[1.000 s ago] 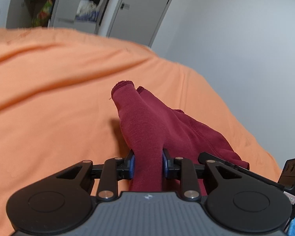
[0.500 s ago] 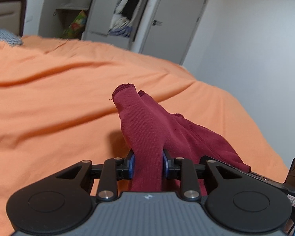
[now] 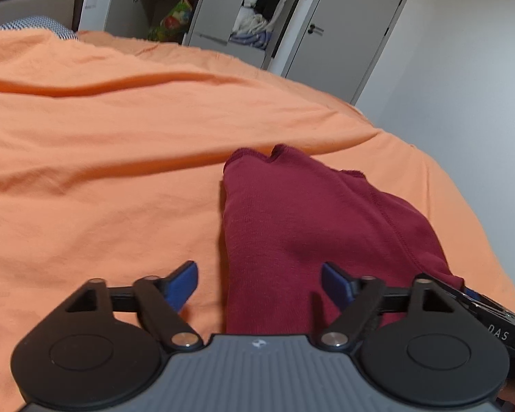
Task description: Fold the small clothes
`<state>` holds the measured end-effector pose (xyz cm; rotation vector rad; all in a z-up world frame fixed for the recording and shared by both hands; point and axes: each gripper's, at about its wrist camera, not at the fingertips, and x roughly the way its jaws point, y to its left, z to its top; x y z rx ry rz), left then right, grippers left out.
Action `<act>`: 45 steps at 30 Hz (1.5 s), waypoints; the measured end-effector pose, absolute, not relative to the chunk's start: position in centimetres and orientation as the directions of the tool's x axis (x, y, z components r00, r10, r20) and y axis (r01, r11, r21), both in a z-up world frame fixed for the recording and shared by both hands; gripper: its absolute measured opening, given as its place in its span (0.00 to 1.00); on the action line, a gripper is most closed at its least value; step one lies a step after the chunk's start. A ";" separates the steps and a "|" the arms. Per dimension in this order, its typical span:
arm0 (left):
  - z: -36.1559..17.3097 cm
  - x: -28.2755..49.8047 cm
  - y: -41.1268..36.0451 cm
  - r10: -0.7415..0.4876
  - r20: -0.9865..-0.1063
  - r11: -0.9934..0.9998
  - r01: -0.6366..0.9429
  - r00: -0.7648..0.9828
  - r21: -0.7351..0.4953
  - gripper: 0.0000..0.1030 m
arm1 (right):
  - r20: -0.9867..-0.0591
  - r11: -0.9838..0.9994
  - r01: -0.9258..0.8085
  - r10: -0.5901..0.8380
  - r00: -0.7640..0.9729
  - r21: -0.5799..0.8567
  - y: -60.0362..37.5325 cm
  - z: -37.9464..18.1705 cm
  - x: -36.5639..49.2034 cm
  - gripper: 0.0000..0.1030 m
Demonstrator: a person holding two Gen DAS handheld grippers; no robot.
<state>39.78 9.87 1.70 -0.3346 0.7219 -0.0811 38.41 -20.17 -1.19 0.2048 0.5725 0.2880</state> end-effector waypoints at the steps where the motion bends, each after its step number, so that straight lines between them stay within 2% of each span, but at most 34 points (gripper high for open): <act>1: 2.0 39.3 9.8 -0.184 -0.629 0.945 -0.039 0.755 -0.324 0.85 | -0.493 0.942 -0.213 0.319 0.810 0.260 -20.4 -0.8 38.2 0.96; 7: 3.9 35.8 10.0 -0.133 -0.578 0.955 -0.052 0.805 -0.292 0.99 | -0.410 0.955 -0.225 0.288 0.865 0.196 -20.0 1.5 34.8 0.99; 17: 5.7 28.3 9.5 -0.052 -0.485 0.979 -0.051 0.873 -0.197 1.00 | -0.287 0.963 -0.238 0.264 0.921 0.125 -19.4 3.6 27.8 0.99; 24: 4.9 24.1 9.5 -0.050 -0.487 0.989 -0.026 0.872 -0.149 1.00 | -0.285 0.965 -0.242 0.262 0.922 0.103 -19.5 3.1 23.4 0.99; 32: 3.4 19.9 9.6 -0.017 -0.437 0.994 -0.033 0.899 -0.107 1.00 | -0.307 0.974 -0.214 0.228 0.924 0.081 -19.7 1.6 19.6 0.99; 39: 2.2 18.3 9.5 -0.006 -0.417 0.996 -0.032 0.909 -0.085 1.00 | -0.318 0.973 -0.217 0.230 0.919 0.077 -19.4 0.5 17.7 0.99; 45: 1.5 18.6 9.7 -0.013 -0.443 0.995 -0.030 0.896 -0.091 1.00 | -0.341 0.974 -0.213 0.228 0.912 0.079 -19.5 -0.2 17.7 0.99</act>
